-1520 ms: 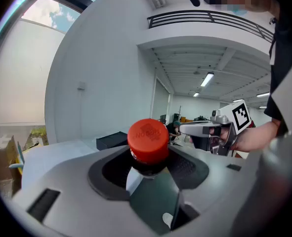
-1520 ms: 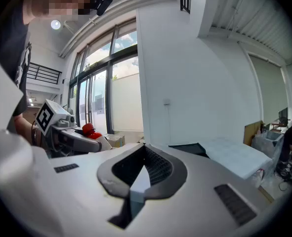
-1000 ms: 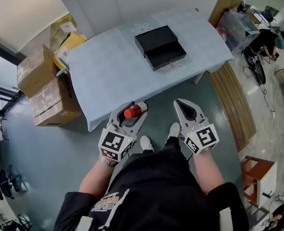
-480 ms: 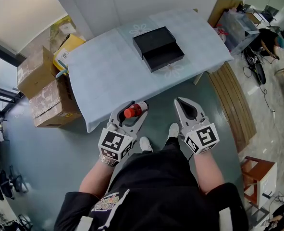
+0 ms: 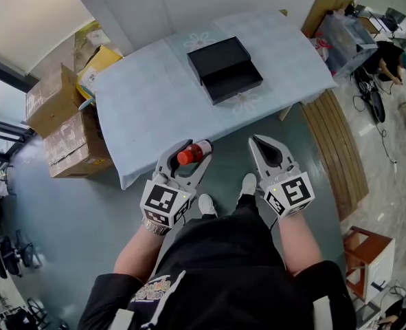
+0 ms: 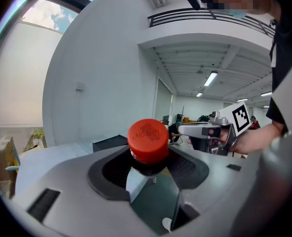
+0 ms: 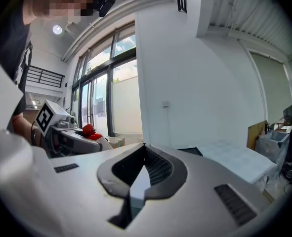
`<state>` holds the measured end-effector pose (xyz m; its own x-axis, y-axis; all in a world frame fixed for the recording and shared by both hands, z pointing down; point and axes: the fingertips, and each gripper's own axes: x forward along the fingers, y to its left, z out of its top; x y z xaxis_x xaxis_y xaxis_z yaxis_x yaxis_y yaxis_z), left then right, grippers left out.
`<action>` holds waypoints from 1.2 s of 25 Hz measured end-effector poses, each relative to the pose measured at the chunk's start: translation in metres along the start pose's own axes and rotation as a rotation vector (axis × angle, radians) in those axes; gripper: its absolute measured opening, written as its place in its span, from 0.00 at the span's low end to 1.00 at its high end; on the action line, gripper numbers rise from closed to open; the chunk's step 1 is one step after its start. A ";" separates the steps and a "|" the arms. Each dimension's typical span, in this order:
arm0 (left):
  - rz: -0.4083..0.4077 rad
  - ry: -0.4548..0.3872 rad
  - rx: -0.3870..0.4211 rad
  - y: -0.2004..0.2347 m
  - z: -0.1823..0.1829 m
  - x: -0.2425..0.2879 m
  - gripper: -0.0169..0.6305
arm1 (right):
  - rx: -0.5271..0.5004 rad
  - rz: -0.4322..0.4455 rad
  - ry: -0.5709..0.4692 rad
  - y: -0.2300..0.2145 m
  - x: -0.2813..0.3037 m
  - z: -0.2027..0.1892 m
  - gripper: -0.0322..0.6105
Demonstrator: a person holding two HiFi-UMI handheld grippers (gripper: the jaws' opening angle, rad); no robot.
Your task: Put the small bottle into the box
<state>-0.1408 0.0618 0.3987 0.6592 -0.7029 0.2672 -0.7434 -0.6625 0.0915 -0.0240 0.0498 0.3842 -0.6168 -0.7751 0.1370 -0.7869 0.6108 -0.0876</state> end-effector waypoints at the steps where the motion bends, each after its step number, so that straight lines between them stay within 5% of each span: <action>1: 0.005 0.002 -0.001 -0.001 0.001 0.005 0.37 | 0.001 0.007 0.001 -0.005 0.001 0.000 0.06; 30: 0.196 0.020 -0.039 -0.018 0.022 0.168 0.37 | -0.003 0.208 0.033 -0.174 0.029 -0.002 0.06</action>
<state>-0.0143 -0.0505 0.4208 0.4992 -0.8120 0.3023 -0.8615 -0.5026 0.0726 0.0947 -0.0785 0.4057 -0.7648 -0.6268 0.1489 -0.6429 0.7573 -0.1144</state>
